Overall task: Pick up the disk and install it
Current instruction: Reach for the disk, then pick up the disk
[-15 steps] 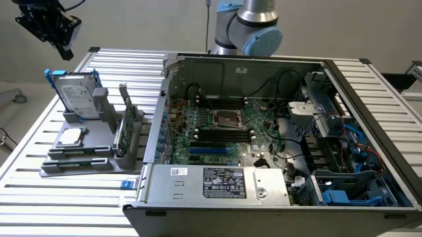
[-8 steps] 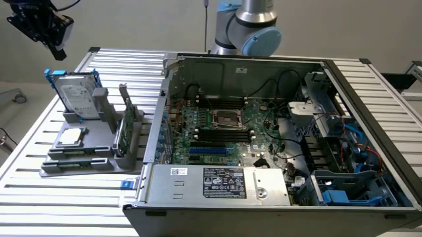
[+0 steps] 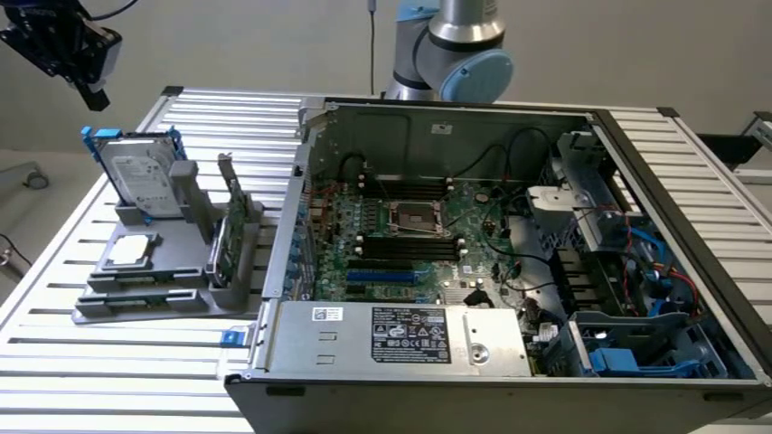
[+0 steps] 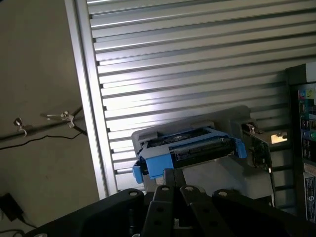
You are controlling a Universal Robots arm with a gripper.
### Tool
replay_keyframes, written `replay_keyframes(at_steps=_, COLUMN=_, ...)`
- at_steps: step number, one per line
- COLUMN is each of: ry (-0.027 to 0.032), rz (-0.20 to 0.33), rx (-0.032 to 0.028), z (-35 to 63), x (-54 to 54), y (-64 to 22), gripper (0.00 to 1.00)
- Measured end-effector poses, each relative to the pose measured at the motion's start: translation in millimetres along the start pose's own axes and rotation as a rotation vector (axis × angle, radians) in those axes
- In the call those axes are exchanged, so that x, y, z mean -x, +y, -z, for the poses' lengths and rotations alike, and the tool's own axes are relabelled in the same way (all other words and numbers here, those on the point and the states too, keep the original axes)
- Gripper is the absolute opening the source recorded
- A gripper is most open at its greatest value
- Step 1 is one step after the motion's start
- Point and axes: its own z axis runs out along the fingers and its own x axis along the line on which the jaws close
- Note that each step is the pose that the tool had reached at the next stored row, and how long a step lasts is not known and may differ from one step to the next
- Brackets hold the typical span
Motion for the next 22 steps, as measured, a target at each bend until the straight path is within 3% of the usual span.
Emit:
replay_keyframes(at_steps=15, ry=-0.0001, rz=0.005, rx=0.0001, z=-0.1, x=-1.3, y=0.1, gripper=0.11)
replay_keyframes(at_steps=22, ry=-0.0010, rz=0.123, rx=0.0036, z=-2.4, x=-1.5, y=0.2, gripper=0.11)
